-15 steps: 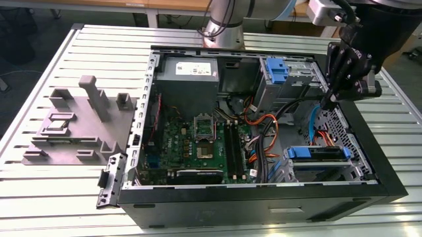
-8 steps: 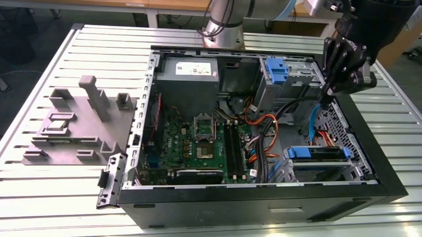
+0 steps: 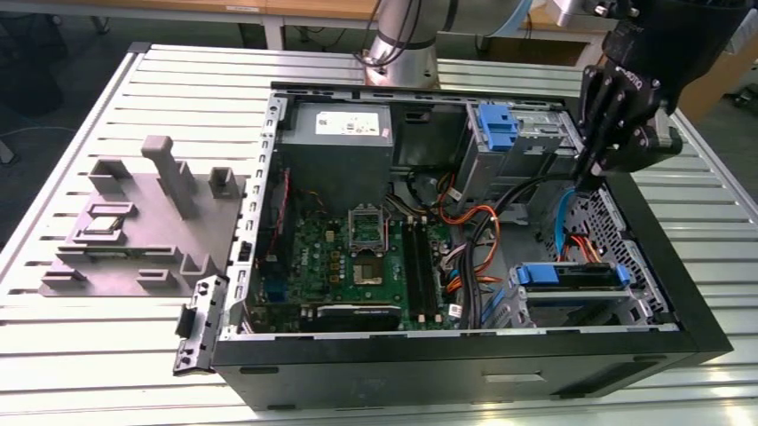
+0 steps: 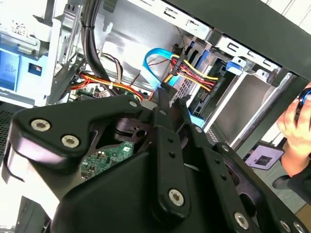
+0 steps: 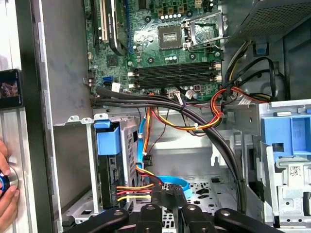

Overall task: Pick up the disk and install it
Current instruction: 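Insert the second disk wire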

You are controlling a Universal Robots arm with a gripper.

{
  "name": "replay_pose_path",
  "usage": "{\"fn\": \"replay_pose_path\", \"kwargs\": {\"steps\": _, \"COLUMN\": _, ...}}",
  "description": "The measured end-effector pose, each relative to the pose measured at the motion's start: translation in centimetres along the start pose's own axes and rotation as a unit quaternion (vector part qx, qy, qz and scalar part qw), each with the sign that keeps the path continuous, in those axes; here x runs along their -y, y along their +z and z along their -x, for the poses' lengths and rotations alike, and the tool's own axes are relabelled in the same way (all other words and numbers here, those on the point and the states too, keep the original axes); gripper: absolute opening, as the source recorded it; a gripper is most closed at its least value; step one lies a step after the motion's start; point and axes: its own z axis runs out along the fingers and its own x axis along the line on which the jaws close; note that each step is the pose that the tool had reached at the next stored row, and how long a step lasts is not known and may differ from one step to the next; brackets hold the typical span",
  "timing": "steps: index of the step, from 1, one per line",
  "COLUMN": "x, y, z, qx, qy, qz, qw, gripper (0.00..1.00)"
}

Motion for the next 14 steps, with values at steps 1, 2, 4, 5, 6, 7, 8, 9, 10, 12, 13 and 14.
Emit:
{"fn": "replay_pose_path", "kwargs": {"steps": 1, "x": 0.00, "y": -0.01, "z": 0.05, "qx": 0.0000, "qy": 0.000, "qz": 0.0000, "qw": 1.0000, "gripper": 0.24}}
{"fn": "replay_pose_path", "kwargs": {"steps": 2, "x": -0.01, "y": -0.01, "z": 0.11, "qx": 0.0000, "qy": 0.000, "qz": 0.0000, "qw": 1.0000, "gripper": 0.24}}
{"fn": "replay_pose_path", "kwargs": {"steps": 4, "x": -0.03, "y": -0.04, "z": 0.30, "qx": -0.0001, "qy": 0.000, "qz": 0.0000, "qw": 1.0000, "gripper": 0.24}}
{"fn": "replay_pose_path", "kwargs": {"steps": 5, "x": -0.04, "y": -0.05, "z": 0.42, "qx": -0.0005, "qy": 0.000, "qz": 0.0000, "qw": 1.0000, "gripper": 0.24}}
{"fn": "replay_pose_path", "kwargs": {"steps": 6, "x": -0.05, "y": -0.06, "z": 0.51, "qx": -0.0008, "qy": 0.000, "qz": -0.0001, "qw": 1.0000, "gripper": 0.24}}
{"fn": "replay_pose_path", "kwargs": {"steps": 7, "x": -0.05, "y": -0.05, "z": 0.56, "qx": -0.0008, "qy": 0.000, "qz": -0.0001, "qw": 1.0000, "gripper": 0.24}}
{"fn": "replay_pose_path", "kwargs": {"steps": 8, "x": -0.06, "y": -0.03, "z": 0.61, "qx": -0.0009, "qy": 0.000, "qz": -0.0001, "qw": 1.0000, "gripper": 0.24}}
{"fn": "replay_pose_path", "kwargs": {"steps": 9, "x": -0.06, "y": 0.02, "z": 0.64, "qx": -0.0015, "qy": 0.000, "qz": -0.0001, "qw": 1.0000, "gripper": 0.24}}
{"fn": "replay_pose_path", "kwargs": {"steps": 10, "x": -0.07, "y": 0.12, "z": 0.67, "qx": -0.0032, "qy": 0.000, "qz": -0.0003, "qw": 1.0000, "gripper": 0.24}}
{"fn": "replay_pose_path", "kwargs": {"steps": 12, "x": -0.08, "y": 0.36, "z": 0.73, "qx": -0.0074, "qy": 0.000, "qz": -0.0007, "qw": 1.0000, "gripper": 0.24}}
{"fn": "replay_pose_path", "kwargs": {"steps": 13, "x": -0.08, "y": 0.50, "z": 0.77, "qx": -0.0092, "qy": 0.000, "qz": -0.0009, "qw": 1.0000, "gripper": 0.24}}
{"fn": "replay_pose_path", "kwargs": {"steps": 14, "x": -0.09, "y": 0.62, "z": 0.79, "qx": -0.0113, "qy": 0.000, "qz": -0.0011, "qw": 0.9999, "gripper": 0.24}}
